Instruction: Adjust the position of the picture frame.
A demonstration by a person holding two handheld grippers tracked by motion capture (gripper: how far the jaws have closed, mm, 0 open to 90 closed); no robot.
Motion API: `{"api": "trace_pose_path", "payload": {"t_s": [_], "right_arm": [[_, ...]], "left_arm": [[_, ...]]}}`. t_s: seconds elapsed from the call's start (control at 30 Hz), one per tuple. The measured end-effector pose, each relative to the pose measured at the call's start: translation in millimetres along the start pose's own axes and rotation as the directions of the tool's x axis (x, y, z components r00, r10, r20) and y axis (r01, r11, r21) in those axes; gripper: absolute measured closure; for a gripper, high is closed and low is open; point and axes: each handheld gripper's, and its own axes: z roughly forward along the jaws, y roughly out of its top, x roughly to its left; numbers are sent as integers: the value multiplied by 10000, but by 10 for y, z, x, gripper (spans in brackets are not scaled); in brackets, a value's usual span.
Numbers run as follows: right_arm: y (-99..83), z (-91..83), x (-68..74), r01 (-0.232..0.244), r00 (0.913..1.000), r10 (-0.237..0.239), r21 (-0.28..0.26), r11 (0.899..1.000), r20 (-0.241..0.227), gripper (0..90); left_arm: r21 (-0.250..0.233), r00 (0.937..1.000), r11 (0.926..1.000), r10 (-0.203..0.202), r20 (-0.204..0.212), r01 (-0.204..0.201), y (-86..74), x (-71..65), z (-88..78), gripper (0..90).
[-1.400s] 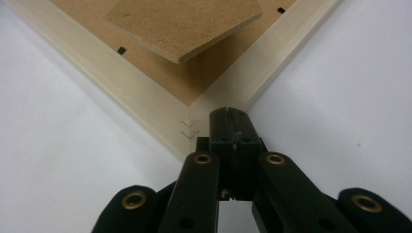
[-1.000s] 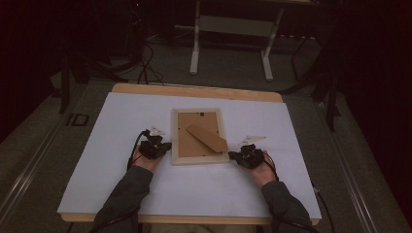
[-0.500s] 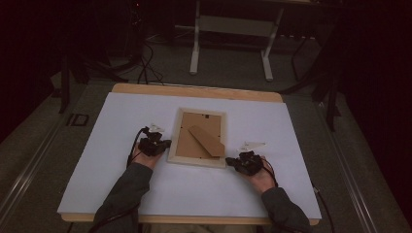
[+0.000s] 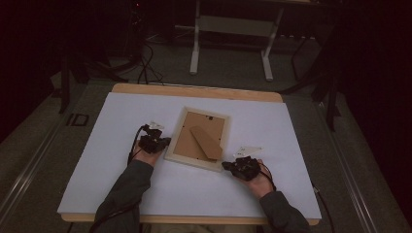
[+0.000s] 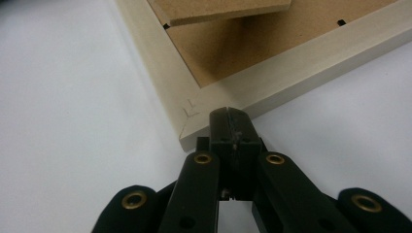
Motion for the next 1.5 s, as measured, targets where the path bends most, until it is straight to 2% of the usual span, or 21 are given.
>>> {"api": "trace_pose_path", "payload": {"t_s": [0.13,0.37,0.7,1.07,1.17,1.2,1.3,1.4,1.5], "right_arm": [[5,4,18,61,10000,-61,32,10000,-26,899],[14,27,70,142,9997,-142,4,9999,-175,899],[34,69,172,446,9984,-446,-20,9990,-354,899],[63,83,217,506,9977,-509,-60,9987,-457,899],[60,84,219,596,9972,-599,-74,9982,-447,898],[55,83,219,589,9973,-591,-64,9982,-445,899],[32,82,222,594,9974,-594,-10,9982,-416,899],[20,86,224,639,9972,-641,-59,9979,-395,898],[23,88,230,675,9970,-676,-51,9977,-380,899]], "left_arm": [[5,10000,10000,-74,5,74,10,14,8,900],[191,9999,9998,18,-167,-15,72,39,34,900],[229,9997,9994,-245,-78,247,105,117,108,900],[271,9998,9996,-55,-193,60,137,116,128,900],[65,9996,9996,-269,-121,270,101,132,95,900],[-19,9990,9993,-377,-226,377,85,139,71,875],[-462,9958,9947,-918,-25,916,29,158,-29,822],[-701,9959,9935,-895,134,902,6,117,-118,786],[-587,9982,9965,-591,-31,588,7,25,-141,737]]}}
